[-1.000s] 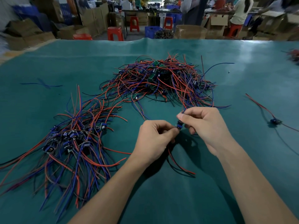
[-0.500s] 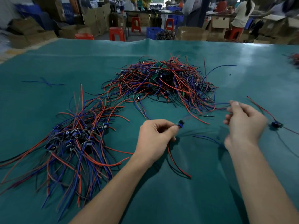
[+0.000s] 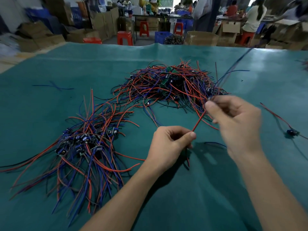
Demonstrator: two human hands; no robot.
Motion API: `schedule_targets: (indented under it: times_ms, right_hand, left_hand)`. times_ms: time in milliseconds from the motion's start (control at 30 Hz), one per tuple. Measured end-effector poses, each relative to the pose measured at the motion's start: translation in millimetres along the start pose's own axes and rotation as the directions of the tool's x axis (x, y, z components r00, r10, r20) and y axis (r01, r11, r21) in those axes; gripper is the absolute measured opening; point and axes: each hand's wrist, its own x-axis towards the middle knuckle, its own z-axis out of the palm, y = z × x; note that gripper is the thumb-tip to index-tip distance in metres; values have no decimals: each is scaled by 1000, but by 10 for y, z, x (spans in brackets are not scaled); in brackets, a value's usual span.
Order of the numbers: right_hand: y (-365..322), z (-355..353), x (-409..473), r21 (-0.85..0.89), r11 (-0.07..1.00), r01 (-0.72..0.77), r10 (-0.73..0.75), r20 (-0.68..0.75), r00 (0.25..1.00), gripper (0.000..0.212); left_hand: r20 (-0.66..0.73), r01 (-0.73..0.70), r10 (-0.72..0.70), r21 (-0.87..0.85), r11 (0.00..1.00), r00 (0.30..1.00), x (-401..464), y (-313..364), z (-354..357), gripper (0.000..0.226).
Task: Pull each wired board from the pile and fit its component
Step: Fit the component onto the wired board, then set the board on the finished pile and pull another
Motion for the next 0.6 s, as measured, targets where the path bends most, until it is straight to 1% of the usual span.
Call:
schedule_targets:
  times_ms: [67, 133, 233, 300, 333, 367, 433, 467, 500, 533, 567, 600]
  right_hand:
    - [-240, -28, 108, 18, 997, 78, -77, -51, 996, 17]
    - [-539, 33, 184, 51, 989, 140, -138, -44, 989, 14]
    - [-970, 282, 250, 117, 977, 180, -189, 69, 980, 5]
    - [-1161, 540, 280, 210, 967, 144, -180, 164, 970, 4]
    - [-1215, 696, 294, 212, 969, 125, -171, 215, 961, 7]
    - [-1234, 862, 306, 160, 979, 129, -170, 280, 945, 15]
    - [-1178, 1186, 297, -25, 984, 175, -145, 454, 879, 38]
    - [-1087, 1297, 295, -131, 973, 189, -91, 537, 839, 47]
    - [-947, 1360, 321, -240, 949, 205, -26, 588, 809, 50]
    - [-773, 1362, 374, -353, 905, 237, 24, 599, 800, 48]
    - [-578, 1306, 446, -476, 835, 277, 59, 576, 815, 41]
    - [-374, 1205, 525, -607, 738, 295, 95, 526, 845, 33]
  left_hand:
    - [42, -1, 4, -74, 997, 999, -4, 17, 9, 13]
    - [50, -8, 13, -99, 995, 999, -4, 10, 2, 13]
    - [44, -5, 7, -44, 999, 999, 9, -37, 0, 15]
    - [42, -12, 10, 36, 999, 999, 13, -60, 22, 15]
    - [43, -11, 9, 46, 999, 999, 7, -59, 36, 13]
    - [39, -11, 9, 36, 999, 999, 4, -58, 46, 11]
    - [24, -24, 23, 14, 1000, 999, 4, -69, 43, 15]
    - [22, -21, 20, 15, 1000, 1000, 6, -74, 41, 15]
    - [23, -7, 6, 18, 1000, 1000, 11, -80, 42, 16]
    - [23, 12, -13, 25, 1000, 1000, 18, -87, 38, 16]
    - [21, 25, -26, 38, 999, 999, 28, -91, 35, 15]
    - [19, 28, -29, 54, 998, 999, 37, -91, 31, 11]
